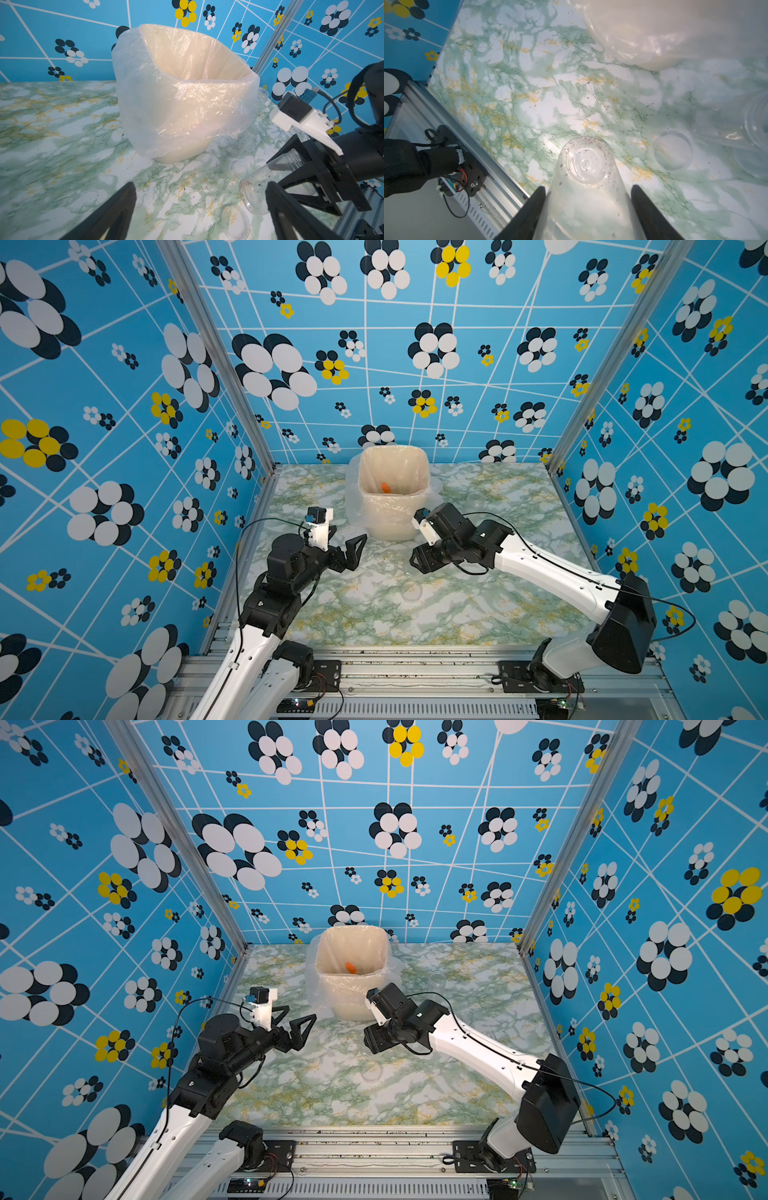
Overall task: Empty the moldy dried flower tea in the jars
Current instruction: Place the jar at the center of the board.
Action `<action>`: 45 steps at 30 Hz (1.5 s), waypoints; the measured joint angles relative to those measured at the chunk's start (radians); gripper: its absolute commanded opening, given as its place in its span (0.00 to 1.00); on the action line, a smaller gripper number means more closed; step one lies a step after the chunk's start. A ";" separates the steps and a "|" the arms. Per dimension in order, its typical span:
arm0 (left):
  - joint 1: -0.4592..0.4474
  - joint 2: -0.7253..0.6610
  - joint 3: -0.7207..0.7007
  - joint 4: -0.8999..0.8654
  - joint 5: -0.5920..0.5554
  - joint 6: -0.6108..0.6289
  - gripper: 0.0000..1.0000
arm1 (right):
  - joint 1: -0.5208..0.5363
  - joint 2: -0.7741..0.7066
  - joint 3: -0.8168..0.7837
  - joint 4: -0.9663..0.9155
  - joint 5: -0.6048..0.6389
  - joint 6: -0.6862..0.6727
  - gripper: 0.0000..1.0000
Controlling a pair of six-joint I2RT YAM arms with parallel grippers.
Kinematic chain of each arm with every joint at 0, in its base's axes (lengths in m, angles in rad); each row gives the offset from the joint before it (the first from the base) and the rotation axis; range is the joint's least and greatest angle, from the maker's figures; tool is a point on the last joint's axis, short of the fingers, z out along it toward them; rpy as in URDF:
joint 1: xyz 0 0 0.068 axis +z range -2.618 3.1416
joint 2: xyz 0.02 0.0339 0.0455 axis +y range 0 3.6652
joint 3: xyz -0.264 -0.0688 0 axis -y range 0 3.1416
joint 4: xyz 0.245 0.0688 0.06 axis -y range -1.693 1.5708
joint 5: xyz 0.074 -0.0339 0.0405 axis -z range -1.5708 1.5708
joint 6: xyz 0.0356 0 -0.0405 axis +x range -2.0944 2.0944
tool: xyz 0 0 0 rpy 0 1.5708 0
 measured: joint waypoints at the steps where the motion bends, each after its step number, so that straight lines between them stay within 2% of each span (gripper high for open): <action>1: 0.000 0.000 -0.001 -0.001 -0.002 0.000 0.99 | 0.003 0.014 0.000 0.000 0.010 0.000 0.62; 16: 0.000 0.000 -0.007 -0.008 -0.013 0.012 0.99 | 0.011 0.146 0.044 0.005 0.098 0.000 0.62; 34: 0.000 0.000 -0.008 -0.009 -0.016 0.018 0.99 | 0.011 0.246 0.100 0.013 0.129 -0.010 0.63; 45: 0.000 0.000 -0.008 -0.009 -0.016 0.019 1.00 | 0.011 0.292 0.113 0.016 0.145 -0.019 0.67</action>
